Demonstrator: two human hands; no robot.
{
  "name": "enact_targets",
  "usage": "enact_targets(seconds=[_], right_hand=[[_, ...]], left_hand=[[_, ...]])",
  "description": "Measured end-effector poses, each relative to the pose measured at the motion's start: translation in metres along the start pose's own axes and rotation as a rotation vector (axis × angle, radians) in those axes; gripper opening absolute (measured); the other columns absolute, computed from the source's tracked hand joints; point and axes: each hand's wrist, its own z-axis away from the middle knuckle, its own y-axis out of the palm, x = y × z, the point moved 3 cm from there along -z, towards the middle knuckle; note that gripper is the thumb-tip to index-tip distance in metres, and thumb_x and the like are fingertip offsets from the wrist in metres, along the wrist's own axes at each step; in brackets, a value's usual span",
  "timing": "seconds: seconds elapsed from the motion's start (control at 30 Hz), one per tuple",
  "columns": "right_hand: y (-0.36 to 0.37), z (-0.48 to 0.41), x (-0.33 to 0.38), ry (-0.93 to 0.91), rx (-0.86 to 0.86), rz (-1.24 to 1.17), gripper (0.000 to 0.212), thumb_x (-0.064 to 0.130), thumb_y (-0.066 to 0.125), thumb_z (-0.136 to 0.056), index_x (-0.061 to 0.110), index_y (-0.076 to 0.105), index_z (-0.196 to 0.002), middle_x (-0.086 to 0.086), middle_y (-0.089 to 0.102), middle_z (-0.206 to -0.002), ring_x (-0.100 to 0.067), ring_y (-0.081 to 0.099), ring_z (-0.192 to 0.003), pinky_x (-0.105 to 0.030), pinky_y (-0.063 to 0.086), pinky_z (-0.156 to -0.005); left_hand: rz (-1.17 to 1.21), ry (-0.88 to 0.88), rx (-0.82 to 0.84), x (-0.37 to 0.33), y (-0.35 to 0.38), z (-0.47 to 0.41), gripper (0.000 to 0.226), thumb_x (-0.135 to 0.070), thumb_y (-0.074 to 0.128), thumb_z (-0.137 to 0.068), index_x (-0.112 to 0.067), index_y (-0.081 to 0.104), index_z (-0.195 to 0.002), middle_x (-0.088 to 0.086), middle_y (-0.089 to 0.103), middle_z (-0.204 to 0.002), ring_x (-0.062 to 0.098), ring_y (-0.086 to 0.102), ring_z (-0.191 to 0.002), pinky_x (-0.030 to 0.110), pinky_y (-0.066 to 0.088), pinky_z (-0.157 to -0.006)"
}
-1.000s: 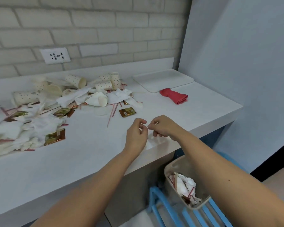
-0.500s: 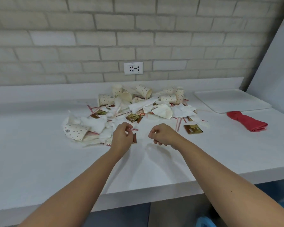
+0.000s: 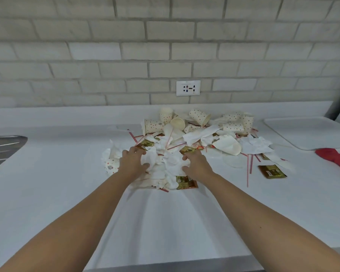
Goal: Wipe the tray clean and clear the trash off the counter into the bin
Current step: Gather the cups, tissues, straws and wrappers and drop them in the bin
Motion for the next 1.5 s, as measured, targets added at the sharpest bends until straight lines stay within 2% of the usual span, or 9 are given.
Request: enact_targets(seconds=[0.13, 0.27, 0.47, 0.9, 1.0, 1.1, 1.33, 1.43, 1.5], right_hand=[[0.015, -0.013, 0.004, -0.095, 0.018, 0.184, 0.062, 0.031, 0.054, -0.092, 0.020, 0.026, -0.146, -0.005, 0.025, -0.150, -0.030, 0.024, -0.135, -0.039, 0.034, -0.106], [0.028, -0.026, 0.010, -0.131, 0.109, 0.348, 0.071, 0.034, 0.050, -0.094, 0.022, 0.010, -0.151, -0.004, 0.027, -0.152, -0.033, 0.019, -0.139, -0.041, 0.027, -0.110], [0.040, -0.030, 0.007, -0.156, 0.069, 0.483, 0.039, 0.007, 0.046, -0.093, 0.007, 0.044, -0.131, -0.011, 0.043, -0.137, -0.030, 0.033, -0.130, -0.037, 0.035, -0.102], [-0.004, -0.030, 0.028, -0.135, -0.205, 0.051, 0.028, 0.009, 0.034, -0.098, -0.006, 0.050, -0.116, -0.018, 0.048, -0.117, -0.027, 0.049, -0.106, -0.029, 0.038, -0.087], [-0.007, -0.030, 0.029, -0.130, -0.197, -0.042, 0.021, 0.006, 0.033, -0.099, -0.002, 0.048, -0.111, -0.012, 0.046, -0.102, -0.018, 0.041, -0.087, -0.020, 0.031, -0.068], [-0.004, -0.028, 0.029, -0.121, -0.156, -0.102, 0.020, 0.005, 0.032, -0.098, 0.012, 0.036, -0.080, 0.002, 0.035, -0.069, -0.014, 0.038, -0.067, -0.020, 0.024, -0.049], [0.003, -0.015, 0.040, -0.084, -0.077, -0.299, 0.037, 0.018, 0.038, -0.097, 0.016, 0.031, -0.061, 0.000, 0.036, -0.062, -0.013, 0.034, -0.057, -0.029, 0.027, -0.056], [0.018, -0.005, 0.051, -0.145, 0.097, -0.114, 0.039, 0.049, 0.051, -0.091, 0.011, 0.057, -0.088, -0.005, 0.059, -0.082, -0.016, 0.052, -0.073, -0.027, 0.034, -0.061], [0.034, 0.001, 0.058, -0.192, 0.184, 0.131, 0.059, 0.061, 0.057, -0.081, 0.013, 0.055, -0.115, -0.004, 0.063, -0.104, -0.020, 0.058, -0.095, -0.029, 0.039, -0.070]], left_hand=[[-0.190, 0.022, 0.123, -0.008, 0.013, -0.016, 0.072, -0.051, 0.056, -0.085, -0.025, 0.027, -0.144, 0.005, 0.025, -0.152, 0.030, 0.024, -0.137, 0.046, 0.028, -0.108], [-0.259, 0.054, 0.146, -0.014, 0.031, -0.024, 0.063, -0.047, 0.051, -0.088, -0.021, 0.029, -0.141, 0.005, 0.034, -0.145, 0.030, 0.031, -0.132, 0.046, 0.030, -0.105], [-0.002, 0.139, 0.047, -0.013, 0.035, -0.027, 0.035, -0.011, 0.046, -0.094, -0.013, 0.050, -0.129, 0.007, 0.045, -0.129, 0.027, 0.045, -0.118, 0.039, 0.041, -0.097], [0.502, 0.072, -0.445, -0.019, -0.037, -0.029, 0.024, 0.000, 0.035, -0.095, 0.007, 0.054, -0.109, 0.022, 0.050, -0.108, 0.025, 0.046, -0.089, 0.017, 0.024, -0.066], [0.637, 0.043, -0.470, -0.012, -0.056, -0.030, 0.018, -0.005, 0.034, -0.097, -0.002, 0.051, -0.101, 0.016, 0.048, -0.099, 0.019, 0.043, -0.085, 0.021, 0.027, -0.063], [0.778, -0.006, -0.476, 0.004, -0.075, -0.027, 0.016, -0.005, 0.035, -0.094, -0.010, 0.049, -0.100, 0.007, 0.051, -0.094, 0.015, 0.047, -0.079, 0.023, 0.036, -0.066], [0.633, -0.055, -0.385, 0.043, -0.093, -0.013, 0.034, 0.005, 0.031, -0.084, -0.017, 0.044, -0.063, 0.001, 0.042, -0.060, 0.016, 0.034, -0.053, 0.028, 0.024, -0.052], [0.535, -0.128, -0.326, 0.055, -0.084, -0.003, 0.030, 0.003, 0.035, -0.082, -0.014, 0.043, -0.059, 0.003, 0.042, -0.056, 0.021, 0.035, -0.054, 0.029, 0.024, -0.056], [0.500, -0.157, -0.293, 0.058, -0.076, 0.002, 0.029, 0.003, 0.037, -0.081, -0.014, 0.038, -0.057, 0.004, 0.039, -0.054, 0.022, 0.033, -0.056, 0.029, 0.021, -0.056]])
